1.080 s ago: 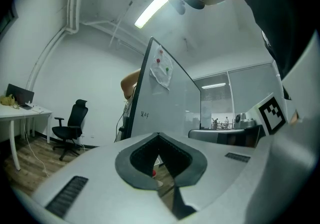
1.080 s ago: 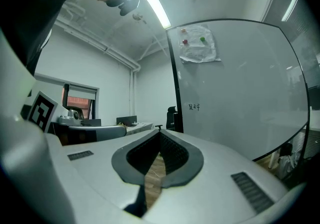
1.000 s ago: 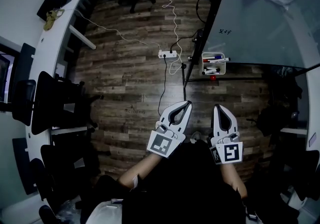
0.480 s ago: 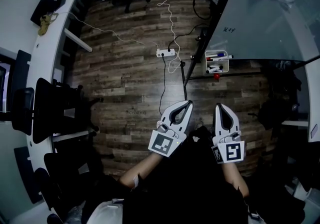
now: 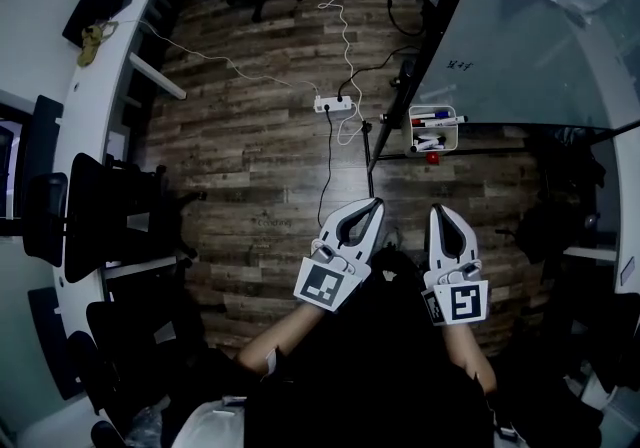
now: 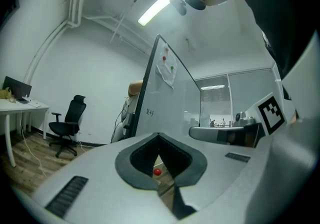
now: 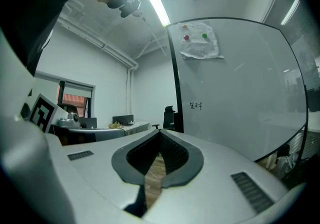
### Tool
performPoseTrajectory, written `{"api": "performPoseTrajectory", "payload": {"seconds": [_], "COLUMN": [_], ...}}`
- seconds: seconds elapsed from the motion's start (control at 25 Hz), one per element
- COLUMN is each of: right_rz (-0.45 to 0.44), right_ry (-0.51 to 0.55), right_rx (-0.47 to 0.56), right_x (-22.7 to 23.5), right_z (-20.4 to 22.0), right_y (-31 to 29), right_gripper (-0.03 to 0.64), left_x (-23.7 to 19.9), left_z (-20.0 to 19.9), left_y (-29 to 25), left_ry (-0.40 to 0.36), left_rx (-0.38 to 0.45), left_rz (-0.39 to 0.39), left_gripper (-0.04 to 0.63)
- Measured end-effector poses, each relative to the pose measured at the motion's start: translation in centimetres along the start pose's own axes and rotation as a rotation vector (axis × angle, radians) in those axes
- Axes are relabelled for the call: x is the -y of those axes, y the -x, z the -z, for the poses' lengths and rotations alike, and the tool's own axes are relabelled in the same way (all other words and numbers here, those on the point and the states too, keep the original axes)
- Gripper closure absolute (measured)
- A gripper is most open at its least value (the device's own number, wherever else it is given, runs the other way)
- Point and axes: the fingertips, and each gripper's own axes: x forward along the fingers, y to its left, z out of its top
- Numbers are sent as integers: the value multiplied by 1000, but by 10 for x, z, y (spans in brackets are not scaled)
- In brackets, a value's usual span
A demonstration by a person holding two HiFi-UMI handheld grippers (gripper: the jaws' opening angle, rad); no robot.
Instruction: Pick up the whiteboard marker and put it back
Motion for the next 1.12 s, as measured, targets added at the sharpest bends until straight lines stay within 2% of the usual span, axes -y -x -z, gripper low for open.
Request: {"api": "performPoseTrajectory", "payload": {"seconds": [0.36,0.6,1.12], "right_rz": [-25,-78,-98], "right_ry": [-22,-17,-45], "right_rx": [20,33,29], "right_x": [19,28,56], "right_z": [-10,-5,-13], "right_y": [-18,-26,-47], "right_gripper": [603,603,603], "left_x": [1,-5,-6], "left_z": [1,-2,-4], "left_y": [-26,-36,-68], "left_ry": [-14,-33,-49], "left_rx": [-8,-4,-17], "left_rz": [-13,-37,-87], "left_gripper": [589,589,589]}}
